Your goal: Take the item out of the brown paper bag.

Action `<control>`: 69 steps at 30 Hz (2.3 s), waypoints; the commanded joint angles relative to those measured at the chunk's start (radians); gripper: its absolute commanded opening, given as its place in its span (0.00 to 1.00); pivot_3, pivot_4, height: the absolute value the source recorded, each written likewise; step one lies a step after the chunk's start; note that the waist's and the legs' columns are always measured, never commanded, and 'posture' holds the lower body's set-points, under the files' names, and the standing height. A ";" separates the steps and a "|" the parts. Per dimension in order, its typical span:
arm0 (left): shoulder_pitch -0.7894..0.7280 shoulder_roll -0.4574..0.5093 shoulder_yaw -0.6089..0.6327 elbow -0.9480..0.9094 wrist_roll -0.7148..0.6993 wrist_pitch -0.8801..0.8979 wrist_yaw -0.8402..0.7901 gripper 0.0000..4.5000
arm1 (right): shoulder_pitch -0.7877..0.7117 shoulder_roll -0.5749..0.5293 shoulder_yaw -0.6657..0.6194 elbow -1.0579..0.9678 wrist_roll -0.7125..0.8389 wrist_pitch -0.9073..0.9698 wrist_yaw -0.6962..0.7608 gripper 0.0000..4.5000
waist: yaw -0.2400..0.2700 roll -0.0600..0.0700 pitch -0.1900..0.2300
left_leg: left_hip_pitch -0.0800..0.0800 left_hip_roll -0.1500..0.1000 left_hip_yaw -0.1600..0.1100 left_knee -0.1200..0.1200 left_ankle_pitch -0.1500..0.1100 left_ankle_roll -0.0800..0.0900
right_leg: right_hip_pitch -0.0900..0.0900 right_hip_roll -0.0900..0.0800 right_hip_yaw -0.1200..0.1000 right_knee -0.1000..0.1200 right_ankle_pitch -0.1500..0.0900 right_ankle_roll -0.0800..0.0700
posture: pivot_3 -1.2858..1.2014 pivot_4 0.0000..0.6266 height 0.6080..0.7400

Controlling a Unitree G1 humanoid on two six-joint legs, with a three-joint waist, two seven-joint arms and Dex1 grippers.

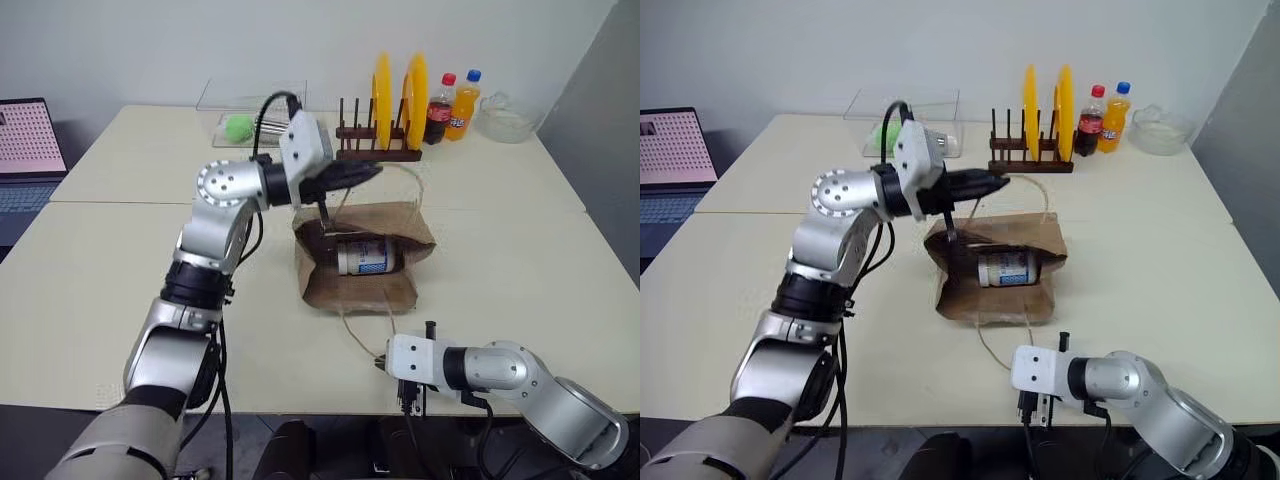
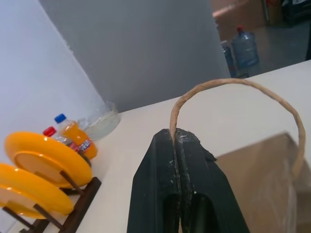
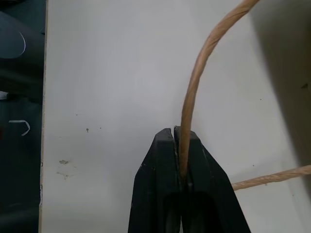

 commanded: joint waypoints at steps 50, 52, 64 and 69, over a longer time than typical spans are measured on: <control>0.024 -0.023 0.018 -0.169 -0.061 0.063 -0.021 0.00 | -0.639 0.208 0.169 0.507 -0.371 -0.123 -0.007 0.99 | -0.005 0.000 0.000 | -0.005 -0.001 0.005 0.002 0.000 0.000 | -0.010 -0.001 0.005 0.010 0.003 -0.006 | 0.52 0.24 1.00; 0.025 -0.023 0.016 -0.168 -0.060 0.060 -0.021 0.00 | -0.646 0.230 0.171 0.554 -0.404 -0.141 0.002 0.99 | -0.005 0.000 0.000 | -0.005 -0.001 0.005 0.002 0.001 0.000 | -0.010 -0.001 0.005 0.010 0.003 -0.006 | 0.52 0.24 1.00; 0.048 -0.002 0.010 -0.149 -0.025 0.030 -0.018 0.00 | -0.633 0.310 0.119 0.662 -0.486 -0.212 0.083 0.80 | -0.006 0.000 0.000 | -0.003 -0.001 0.006 0.002 0.000 0.000 | -0.009 -0.001 0.006 0.011 0.003 -0.006 | 0.52 0.24 1.00; 0.033 0.010 0.011 -0.072 0.024 -0.018 0.011 0.00 | -0.628 0.301 0.046 0.581 -0.455 -0.280 0.112 0.67 | -0.006 0.000 0.000 | -0.003 -0.001 0.006 0.002 0.000 0.000 | -0.009 -0.001 0.006 0.011 0.003 -0.006 | 0.52 0.24 1.00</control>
